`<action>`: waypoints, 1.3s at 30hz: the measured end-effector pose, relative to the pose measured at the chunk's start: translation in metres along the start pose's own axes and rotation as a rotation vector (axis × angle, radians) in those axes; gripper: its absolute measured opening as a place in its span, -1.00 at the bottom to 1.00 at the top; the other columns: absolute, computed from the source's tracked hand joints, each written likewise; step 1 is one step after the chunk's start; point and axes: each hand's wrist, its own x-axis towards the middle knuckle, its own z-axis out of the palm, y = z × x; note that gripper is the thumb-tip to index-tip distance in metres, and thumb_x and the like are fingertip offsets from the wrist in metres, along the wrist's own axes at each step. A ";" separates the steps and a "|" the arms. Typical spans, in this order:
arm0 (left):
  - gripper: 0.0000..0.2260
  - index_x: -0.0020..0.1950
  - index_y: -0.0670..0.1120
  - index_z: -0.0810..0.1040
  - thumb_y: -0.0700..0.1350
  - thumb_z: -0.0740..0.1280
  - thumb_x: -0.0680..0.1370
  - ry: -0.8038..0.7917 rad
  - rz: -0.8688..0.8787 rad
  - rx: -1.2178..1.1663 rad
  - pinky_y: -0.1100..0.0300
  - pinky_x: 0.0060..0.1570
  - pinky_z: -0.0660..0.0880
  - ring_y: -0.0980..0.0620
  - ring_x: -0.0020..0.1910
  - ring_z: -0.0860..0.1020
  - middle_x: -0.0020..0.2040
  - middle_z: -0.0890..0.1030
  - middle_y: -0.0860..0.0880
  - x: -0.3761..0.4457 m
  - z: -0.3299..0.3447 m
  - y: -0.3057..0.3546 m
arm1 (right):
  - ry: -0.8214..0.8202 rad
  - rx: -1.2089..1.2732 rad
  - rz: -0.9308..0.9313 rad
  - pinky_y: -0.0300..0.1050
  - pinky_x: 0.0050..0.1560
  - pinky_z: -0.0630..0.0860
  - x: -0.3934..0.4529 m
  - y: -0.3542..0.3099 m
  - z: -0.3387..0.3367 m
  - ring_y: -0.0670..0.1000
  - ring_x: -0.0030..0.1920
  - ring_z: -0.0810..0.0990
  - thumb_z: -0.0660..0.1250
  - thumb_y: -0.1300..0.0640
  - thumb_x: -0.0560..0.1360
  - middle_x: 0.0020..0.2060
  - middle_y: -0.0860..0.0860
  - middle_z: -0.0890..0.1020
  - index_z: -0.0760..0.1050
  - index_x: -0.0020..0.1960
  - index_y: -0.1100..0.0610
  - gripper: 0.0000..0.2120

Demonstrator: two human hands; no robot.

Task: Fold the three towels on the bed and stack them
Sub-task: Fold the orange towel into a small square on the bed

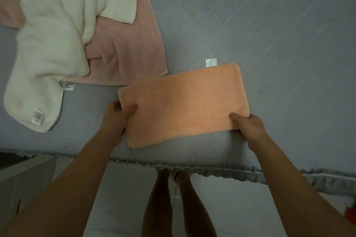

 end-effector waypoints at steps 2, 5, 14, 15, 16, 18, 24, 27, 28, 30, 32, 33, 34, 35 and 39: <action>-0.60 0.33 -0.09 0.47 -0.15 0.43 0.51 -0.066 0.000 -0.155 0.08 -0.15 0.63 -0.04 0.06 0.66 0.22 0.62 -0.10 -0.017 -0.001 -0.012 | 0.041 0.088 -0.079 -0.01 -0.03 0.55 0.005 -0.009 -0.007 0.06 -0.11 0.60 0.48 0.09 0.42 0.00 0.10 0.64 0.56 0.15 0.20 -0.65; -0.53 0.34 -0.04 0.49 -0.20 0.46 0.45 -0.199 -0.004 -0.255 0.05 -0.13 0.64 -0.03 0.06 0.67 0.19 0.66 -0.05 -0.053 -0.001 -0.041 | 0.189 0.150 -0.329 -0.22 -0.31 0.49 0.017 -0.043 -0.016 -0.04 -0.29 0.54 0.49 0.09 0.37 -0.29 -0.04 0.60 0.56 -0.07 0.11 -0.80; -0.76 0.20 -0.03 0.64 -0.05 0.34 0.57 -0.410 -0.360 -0.123 0.10 -0.10 0.63 -0.05 0.11 0.66 0.16 0.68 -0.07 -0.114 0.020 -0.107 | -0.228 0.334 -0.013 0.10 0.11 0.58 -0.015 0.012 0.024 0.12 0.02 0.67 0.27 -0.04 0.57 -0.02 0.11 0.70 0.56 0.13 0.18 -0.70; -0.77 0.18 -0.02 0.65 -0.04 0.28 0.61 -0.380 -0.333 -0.100 0.13 -0.11 0.62 -0.02 0.09 0.66 0.14 0.69 -0.05 -0.113 0.020 -0.102 | -0.313 0.302 0.035 0.12 0.13 0.58 -0.032 0.034 0.028 0.10 0.04 0.67 0.27 -0.09 0.57 0.02 0.07 0.70 0.55 0.19 0.11 -0.67; -0.76 0.17 -0.03 0.65 0.01 0.30 0.59 -0.369 -0.304 -0.046 0.16 -0.13 0.62 -0.01 0.08 0.67 0.12 0.70 -0.04 -0.112 0.021 -0.095 | -0.381 0.267 0.068 0.11 0.12 0.58 -0.048 0.055 0.034 0.08 0.05 0.67 0.27 -0.12 0.56 0.04 0.03 0.70 0.53 0.23 0.04 -0.66; -0.73 0.13 -0.06 0.66 0.04 0.42 0.50 -0.362 -0.243 0.100 0.22 -0.17 0.61 -0.04 0.03 0.69 0.06 0.72 -0.05 -0.115 0.024 -0.086 | -0.461 0.247 0.118 0.02 0.08 0.60 -0.077 0.092 0.043 0.03 0.06 0.65 0.31 -0.05 0.56 0.05 -0.02 0.69 0.51 0.28 0.03 -0.67; -0.74 0.22 -0.07 0.51 -0.14 0.38 0.54 -0.311 -0.292 0.176 0.13 -0.28 0.57 -0.06 -0.05 0.64 0.08 0.65 -0.10 -0.140 0.007 -0.073 | -0.441 0.429 0.176 -0.05 -0.14 0.66 -0.130 0.130 0.033 0.07 -0.05 0.71 0.40 0.24 0.50 0.03 0.13 0.69 0.44 0.29 0.15 -0.62; -0.66 0.24 -0.03 0.49 -0.16 0.42 0.49 -0.349 -0.337 0.192 0.15 -0.37 0.52 -0.03 -0.20 0.59 0.02 0.62 -0.12 -0.162 0.001 -0.049 | -0.341 0.515 0.061 -0.16 -0.23 0.63 -0.151 0.112 0.012 0.05 -0.12 0.73 0.50 0.17 0.41 -0.05 0.09 0.72 0.48 0.25 -0.03 -0.55; -0.65 0.24 0.03 0.50 -0.16 0.43 0.48 -0.342 -0.304 0.185 0.15 -0.39 0.52 -0.01 -0.25 0.60 0.00 0.63 -0.12 -0.166 0.002 -0.035 | -0.322 0.552 0.026 -0.20 -0.24 0.62 -0.155 0.102 0.005 0.02 -0.11 0.72 0.54 0.13 0.37 -0.06 0.04 0.72 0.50 0.22 -0.11 -0.53; -0.67 0.20 0.12 0.52 -0.13 0.44 0.48 -0.303 -0.188 0.135 0.16 -0.42 0.53 0.04 -0.37 0.62 -0.06 0.64 -0.10 -0.161 0.013 -0.003 | -0.283 0.623 -0.003 -0.20 -0.23 0.62 -0.149 0.080 -0.006 -0.02 -0.09 0.72 0.56 0.05 0.33 -0.03 -0.02 0.71 0.51 0.21 -0.12 -0.51; -0.78 0.13 0.05 0.58 -0.01 0.39 0.50 -0.298 -0.088 0.085 0.17 -0.47 0.51 0.01 -0.46 0.59 -0.23 0.65 -0.09 -0.143 0.036 0.033 | -0.312 0.673 0.024 -0.09 -0.27 0.63 -0.128 0.049 -0.014 0.03 -0.19 0.72 0.46 0.03 0.43 -0.07 0.06 0.69 0.57 0.14 0.02 -0.70; -0.75 0.05 -0.02 0.60 0.11 0.34 0.49 -0.299 -0.052 0.093 0.19 -0.47 0.48 0.02 -0.50 0.56 -0.33 0.63 -0.06 -0.130 0.052 0.049 | -0.339 0.687 0.048 -0.05 -0.27 0.64 -0.113 0.031 -0.016 0.04 -0.26 0.69 0.38 0.03 0.49 -0.15 0.10 0.69 0.63 0.04 0.07 -0.82; -0.66 -0.08 -0.05 0.61 0.22 0.29 0.48 -0.279 -0.012 0.132 0.22 -0.46 0.44 0.04 -0.53 0.51 -0.41 0.59 -0.02 -0.116 0.069 0.061 | -0.337 0.692 0.059 -0.02 -0.22 0.62 -0.097 0.014 -0.017 0.06 -0.31 0.66 0.31 0.03 0.53 -0.21 0.12 0.68 0.65 -0.06 0.09 -0.81; -0.57 -0.21 -0.05 0.59 0.30 0.23 0.49 -0.251 0.042 0.203 0.24 -0.44 0.40 0.06 -0.53 0.46 -0.47 0.55 0.04 -0.102 0.086 0.070 | -0.311 0.679 0.073 -0.02 -0.19 0.61 -0.082 -0.004 -0.017 0.08 -0.34 0.63 0.25 0.03 0.55 -0.25 0.13 0.67 0.62 -0.10 0.11 -0.77; -0.61 -0.12 -0.02 0.63 0.27 0.22 0.55 -0.199 0.321 0.462 0.12 -0.22 0.44 0.06 -0.27 0.51 -0.28 0.60 0.06 -0.052 0.118 0.066 | 0.029 0.174 -0.177 -0.08 -0.18 0.49 -0.027 -0.033 -0.003 0.06 -0.21 0.58 0.26 0.01 0.49 -0.16 0.06 0.63 0.54 -0.01 0.13 -0.79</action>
